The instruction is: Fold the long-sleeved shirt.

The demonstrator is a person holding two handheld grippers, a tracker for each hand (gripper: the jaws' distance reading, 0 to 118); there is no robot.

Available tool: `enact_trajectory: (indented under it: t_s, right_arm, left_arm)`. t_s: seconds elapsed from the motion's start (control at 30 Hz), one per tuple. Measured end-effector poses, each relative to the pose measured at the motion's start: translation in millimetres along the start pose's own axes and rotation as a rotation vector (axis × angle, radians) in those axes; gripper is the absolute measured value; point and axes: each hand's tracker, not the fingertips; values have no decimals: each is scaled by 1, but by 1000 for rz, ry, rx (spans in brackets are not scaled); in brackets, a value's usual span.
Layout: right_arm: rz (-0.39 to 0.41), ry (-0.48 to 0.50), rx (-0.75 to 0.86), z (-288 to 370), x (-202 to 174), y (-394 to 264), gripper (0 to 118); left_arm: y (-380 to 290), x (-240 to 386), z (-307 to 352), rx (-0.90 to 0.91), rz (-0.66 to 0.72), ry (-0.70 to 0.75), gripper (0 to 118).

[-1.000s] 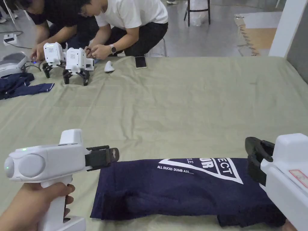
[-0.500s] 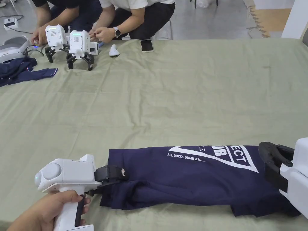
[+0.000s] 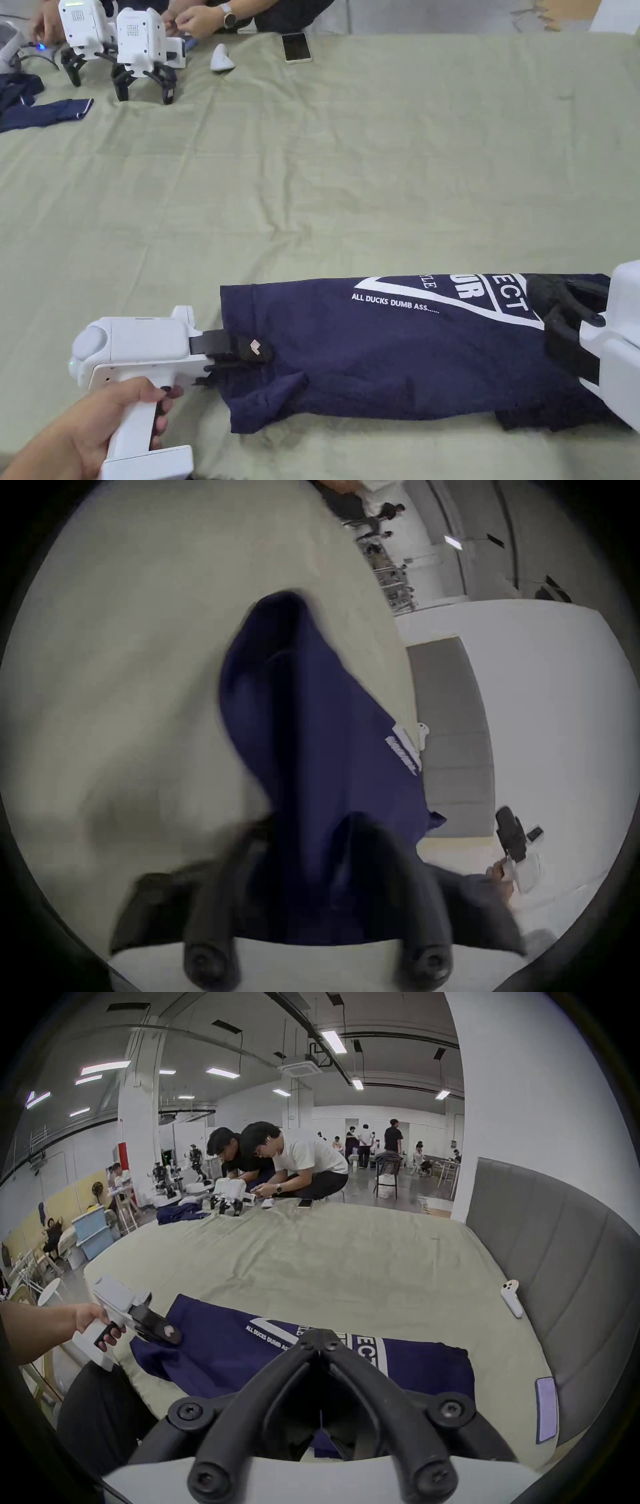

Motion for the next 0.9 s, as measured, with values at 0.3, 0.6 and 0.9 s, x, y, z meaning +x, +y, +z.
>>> enact_trajectory:
  t_s: [0.3, 0.6, 0.9]
  right_arm:
    - [3, 29, -13, -13, -9, 6, 0]
    - [-13, -1, 38, 12, 8, 10, 0]
    - [-54, -66, 39, 20, 28, -1, 0]
  left_arm:
    - [13, 21, 14, -24, -104, 140, 15]
    - [36, 64, 71, 19, -198, 310, 14]
    - [62, 82, 143, 54, -206, 504, 14]
